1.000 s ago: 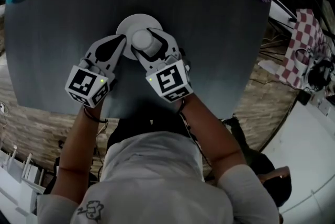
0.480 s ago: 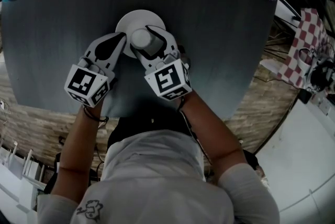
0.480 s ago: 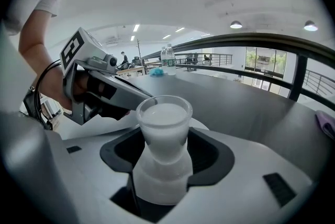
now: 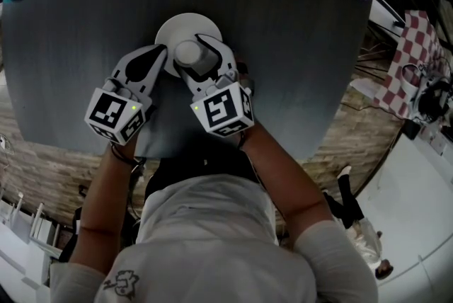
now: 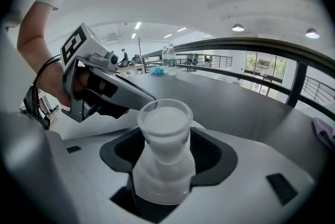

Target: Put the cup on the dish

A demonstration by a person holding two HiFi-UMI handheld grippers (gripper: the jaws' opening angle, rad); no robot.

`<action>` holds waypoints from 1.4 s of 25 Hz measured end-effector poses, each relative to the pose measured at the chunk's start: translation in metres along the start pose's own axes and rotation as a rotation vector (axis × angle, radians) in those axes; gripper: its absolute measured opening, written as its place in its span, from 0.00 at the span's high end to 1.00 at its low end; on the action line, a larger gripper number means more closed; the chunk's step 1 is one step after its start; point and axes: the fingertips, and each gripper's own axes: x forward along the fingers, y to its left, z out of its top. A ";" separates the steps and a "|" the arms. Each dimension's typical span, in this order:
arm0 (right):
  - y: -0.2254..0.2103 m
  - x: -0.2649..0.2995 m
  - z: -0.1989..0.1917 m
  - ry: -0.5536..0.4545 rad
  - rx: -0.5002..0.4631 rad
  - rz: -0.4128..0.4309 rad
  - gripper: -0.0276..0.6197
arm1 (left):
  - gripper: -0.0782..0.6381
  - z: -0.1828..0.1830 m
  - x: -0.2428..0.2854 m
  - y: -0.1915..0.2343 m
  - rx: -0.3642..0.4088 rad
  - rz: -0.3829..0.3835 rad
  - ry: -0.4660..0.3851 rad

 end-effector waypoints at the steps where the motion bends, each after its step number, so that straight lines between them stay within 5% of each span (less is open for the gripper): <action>1: 0.000 -0.001 0.002 -0.002 0.001 -0.001 0.55 | 0.88 0.000 -0.002 0.000 0.001 0.001 -0.001; 10: 0.012 -0.052 0.043 -0.069 -0.070 0.012 0.55 | 0.88 0.027 -0.032 -0.028 0.033 0.042 -0.045; 19: 0.041 -0.159 0.086 -0.144 -0.100 0.044 0.56 | 0.88 0.070 -0.084 -0.127 0.072 0.092 -0.159; 29: 0.071 -0.300 0.115 -0.316 0.009 0.171 0.90 | 0.88 0.102 -0.140 -0.277 0.164 0.182 -0.275; 35: 0.103 -0.383 0.127 -0.373 -0.004 0.227 0.94 | 0.88 0.108 -0.177 -0.361 0.164 0.187 -0.323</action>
